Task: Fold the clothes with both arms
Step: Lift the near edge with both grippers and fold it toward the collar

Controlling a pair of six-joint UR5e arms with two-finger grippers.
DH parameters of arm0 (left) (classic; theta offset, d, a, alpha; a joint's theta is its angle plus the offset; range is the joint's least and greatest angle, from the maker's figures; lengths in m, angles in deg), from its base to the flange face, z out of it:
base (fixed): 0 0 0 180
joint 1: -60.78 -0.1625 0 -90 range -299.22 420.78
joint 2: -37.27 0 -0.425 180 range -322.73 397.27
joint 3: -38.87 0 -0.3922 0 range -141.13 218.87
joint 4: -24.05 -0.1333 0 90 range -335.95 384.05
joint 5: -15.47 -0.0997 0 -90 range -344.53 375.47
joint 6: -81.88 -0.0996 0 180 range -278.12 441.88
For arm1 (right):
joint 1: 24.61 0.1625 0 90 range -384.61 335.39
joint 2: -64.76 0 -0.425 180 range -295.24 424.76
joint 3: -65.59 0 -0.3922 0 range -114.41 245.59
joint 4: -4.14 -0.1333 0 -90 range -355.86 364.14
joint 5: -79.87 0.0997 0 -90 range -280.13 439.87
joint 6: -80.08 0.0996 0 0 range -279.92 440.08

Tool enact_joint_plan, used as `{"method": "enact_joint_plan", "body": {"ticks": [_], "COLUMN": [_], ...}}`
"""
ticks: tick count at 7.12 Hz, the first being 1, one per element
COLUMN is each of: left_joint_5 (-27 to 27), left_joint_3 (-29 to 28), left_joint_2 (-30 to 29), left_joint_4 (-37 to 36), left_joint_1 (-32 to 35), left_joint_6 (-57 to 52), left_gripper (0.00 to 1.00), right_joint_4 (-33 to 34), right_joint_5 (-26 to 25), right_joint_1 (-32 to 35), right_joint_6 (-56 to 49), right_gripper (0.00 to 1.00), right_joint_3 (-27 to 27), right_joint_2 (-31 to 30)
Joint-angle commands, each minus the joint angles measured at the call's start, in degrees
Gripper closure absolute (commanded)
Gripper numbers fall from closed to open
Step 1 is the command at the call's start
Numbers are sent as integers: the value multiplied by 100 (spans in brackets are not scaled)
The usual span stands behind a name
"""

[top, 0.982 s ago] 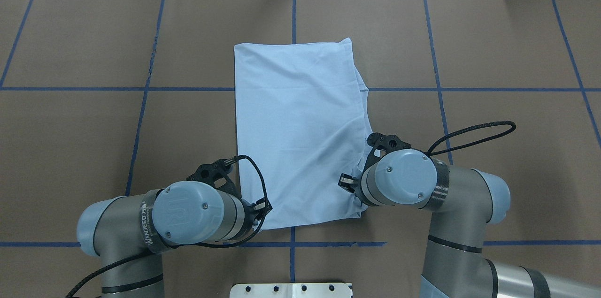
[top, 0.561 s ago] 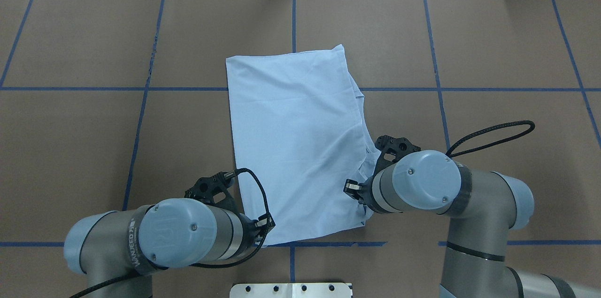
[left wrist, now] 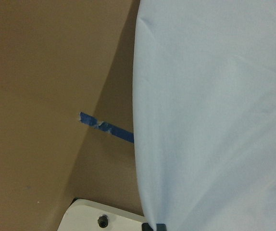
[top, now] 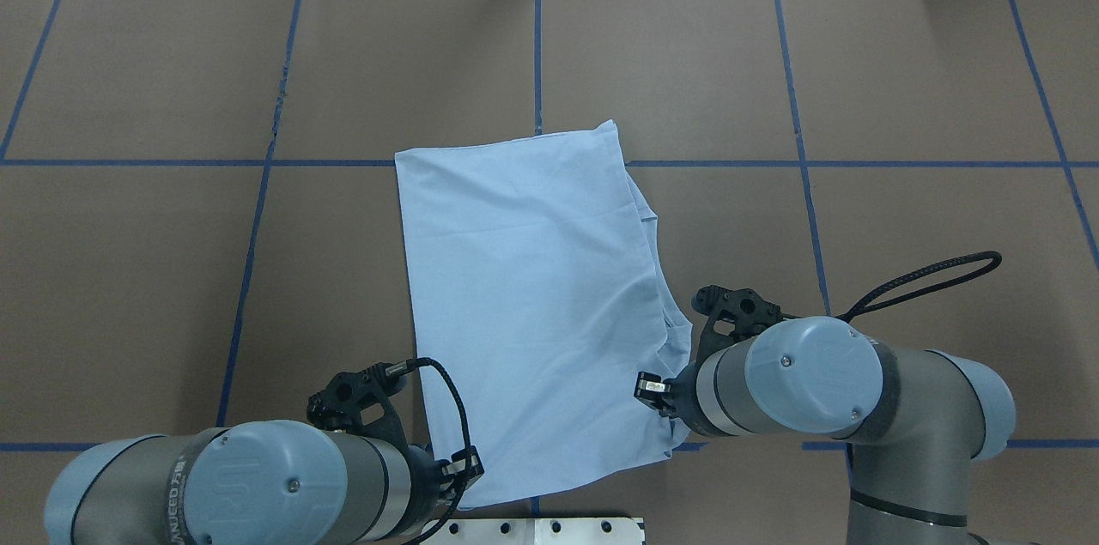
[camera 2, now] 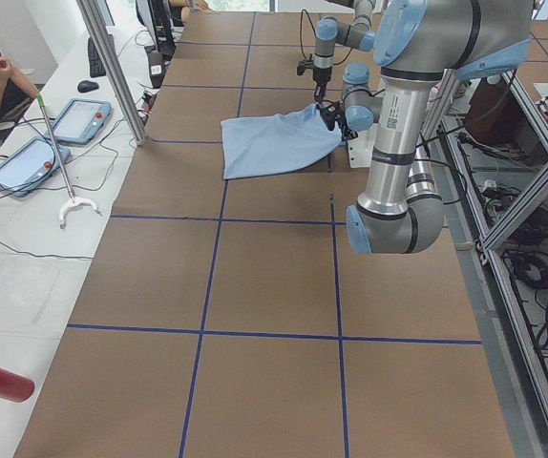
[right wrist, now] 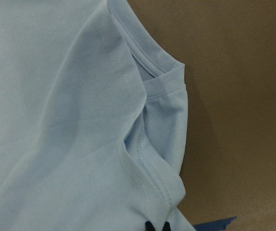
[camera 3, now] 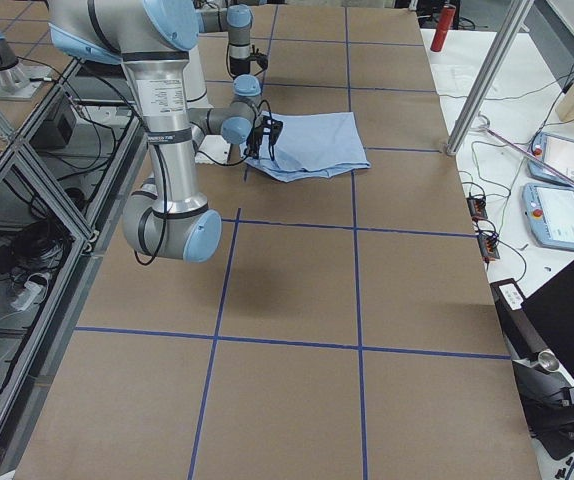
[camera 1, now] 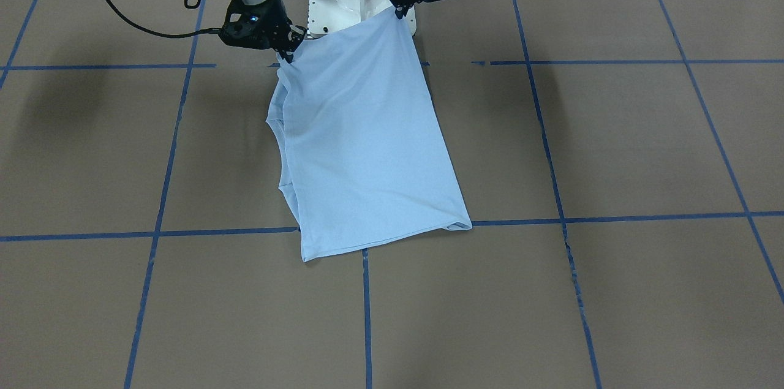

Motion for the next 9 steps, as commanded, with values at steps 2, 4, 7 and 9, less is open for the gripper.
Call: {"method": "enact_joint_plan", "body": {"ticks": [2, 4, 7, 9], "left_joint_5": [28, 220, 257, 257], "left_joint_3": [-11, -570, -1363, -2676], "left_joint_2": [-204, -406, -688, -1257], "left_joint_4": [-180, -110, 196, 835], "left_joint_1": [758, 1549, 2333, 2798], "left_joint_6": [-522, -1008, -1379, -1379], "left_gripper": [100, 100, 100, 100], "right_joint_4": [-2, -37, -898, -925], "right_joint_5": [417, 658, 790, 983], "right_joint_1": [1083, 1710, 2124, 2378], "right_joint_6": [-425, -644, -627, -645], "right_gripper": [100, 100, 100, 100], "right_joint_3": [457, 1448, 2724, 4145], "right_joint_2": [852, 1599, 2101, 3023]}}
